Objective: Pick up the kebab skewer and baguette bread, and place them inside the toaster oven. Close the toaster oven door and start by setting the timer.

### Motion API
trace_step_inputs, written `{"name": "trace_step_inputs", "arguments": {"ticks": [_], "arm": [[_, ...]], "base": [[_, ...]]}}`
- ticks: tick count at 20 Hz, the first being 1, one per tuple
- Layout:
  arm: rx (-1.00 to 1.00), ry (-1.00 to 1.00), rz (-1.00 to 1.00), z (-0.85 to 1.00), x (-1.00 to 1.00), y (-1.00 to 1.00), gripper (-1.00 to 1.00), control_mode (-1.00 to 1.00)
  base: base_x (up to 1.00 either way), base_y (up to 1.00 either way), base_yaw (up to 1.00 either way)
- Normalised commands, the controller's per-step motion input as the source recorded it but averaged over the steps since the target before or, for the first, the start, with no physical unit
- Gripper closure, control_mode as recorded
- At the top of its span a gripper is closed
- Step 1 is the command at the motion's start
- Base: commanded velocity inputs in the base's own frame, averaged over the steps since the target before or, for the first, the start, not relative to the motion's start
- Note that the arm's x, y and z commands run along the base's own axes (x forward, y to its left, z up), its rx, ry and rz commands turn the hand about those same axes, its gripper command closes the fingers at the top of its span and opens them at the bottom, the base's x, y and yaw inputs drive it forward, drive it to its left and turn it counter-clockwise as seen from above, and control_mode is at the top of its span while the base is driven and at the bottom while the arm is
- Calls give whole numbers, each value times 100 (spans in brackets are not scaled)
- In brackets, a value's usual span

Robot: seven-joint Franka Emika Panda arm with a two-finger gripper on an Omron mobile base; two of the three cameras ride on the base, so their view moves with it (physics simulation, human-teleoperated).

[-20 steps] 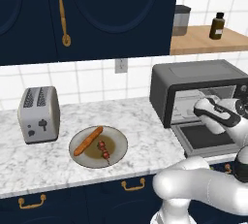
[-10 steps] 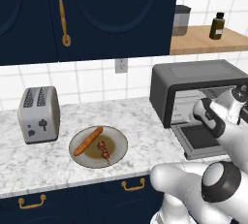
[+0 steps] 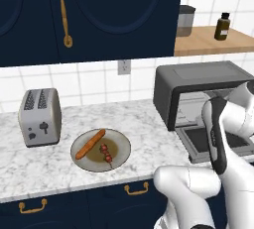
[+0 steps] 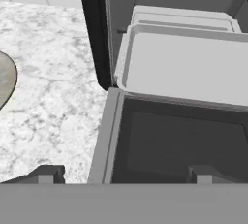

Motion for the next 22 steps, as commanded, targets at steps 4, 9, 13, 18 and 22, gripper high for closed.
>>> {"name": "trace_step_inputs", "arguments": {"ticks": [4,9,13,18,22], "arm": [[-8,7,2,40,-32,100,-100,-100],[-1,8,-2,9,10,100,-100,-100],[4,15,-22,0,1,100,-100,-100],[6,24,-15,-18,8,100,-100,-100],[5,24,0,-48,23,100,-100,-100]], "base": [[0,0,0],[0,0,0],[0,0,0],[0,0,0],[0,0,0]]}}
